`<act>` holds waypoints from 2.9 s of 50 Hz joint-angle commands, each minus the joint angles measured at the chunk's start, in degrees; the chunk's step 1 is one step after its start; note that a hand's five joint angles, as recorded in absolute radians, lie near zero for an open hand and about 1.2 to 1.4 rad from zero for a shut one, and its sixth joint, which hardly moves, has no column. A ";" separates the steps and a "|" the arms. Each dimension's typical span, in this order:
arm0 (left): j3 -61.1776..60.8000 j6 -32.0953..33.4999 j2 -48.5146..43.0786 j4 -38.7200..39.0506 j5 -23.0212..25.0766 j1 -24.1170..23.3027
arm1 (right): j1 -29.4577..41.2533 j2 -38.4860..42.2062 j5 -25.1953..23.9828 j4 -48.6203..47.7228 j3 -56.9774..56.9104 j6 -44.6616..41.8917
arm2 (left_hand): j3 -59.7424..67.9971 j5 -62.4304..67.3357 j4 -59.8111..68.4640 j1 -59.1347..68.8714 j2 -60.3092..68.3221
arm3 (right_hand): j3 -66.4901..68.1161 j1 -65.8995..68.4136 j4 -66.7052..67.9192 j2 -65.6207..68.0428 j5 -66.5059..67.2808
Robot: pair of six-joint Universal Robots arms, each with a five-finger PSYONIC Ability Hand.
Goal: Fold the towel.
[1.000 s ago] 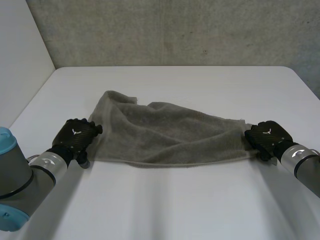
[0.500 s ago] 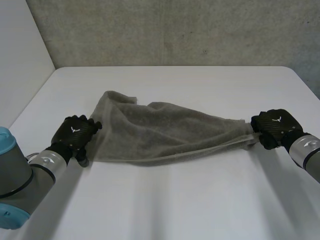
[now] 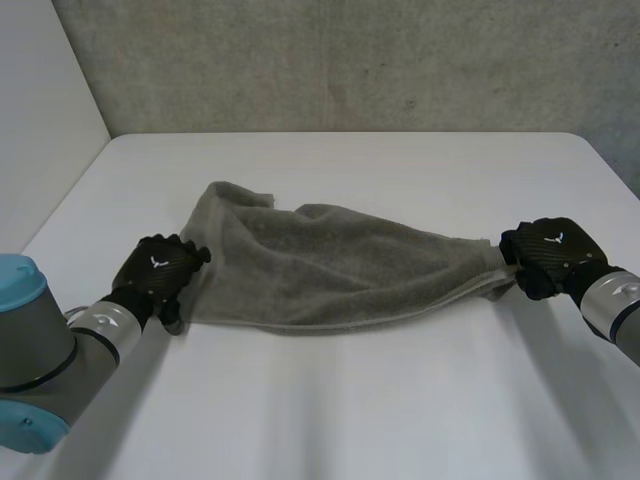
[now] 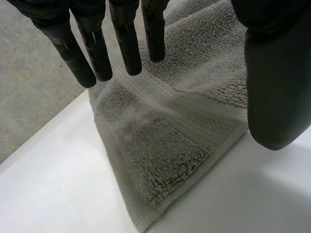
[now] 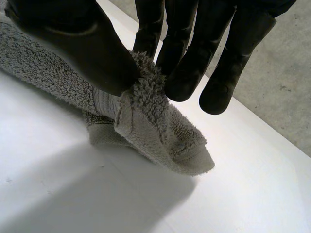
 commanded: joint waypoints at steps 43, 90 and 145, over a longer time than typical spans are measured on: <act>7.25 -1.66 -7.27 -0.06 -0.27 -6.38 | 0.40 0.74 -0.17 -0.46 0.38 -0.65 | 15.42 4.97 16.00 15.61 15.51 | 3.21 3.34 2.87 4.77 3.54; 9.79 -5.97 26.70 -6.47 -0.62 -2.08 | 0.49 -22.80 -0.87 16.65 -12.51 4.36 | 53.25 42.80 53.83 53.44 53.34 | 3.21 3.34 2.87 4.77 3.54; 44.10 -12.22 4.59 -1.10 -9.60 -4.45 | 18.85 2.14 19.97 -1.10 -43.76 -13.49 | 53.25 42.80 53.83 53.44 53.34 | 3.21 3.34 2.87 4.77 3.54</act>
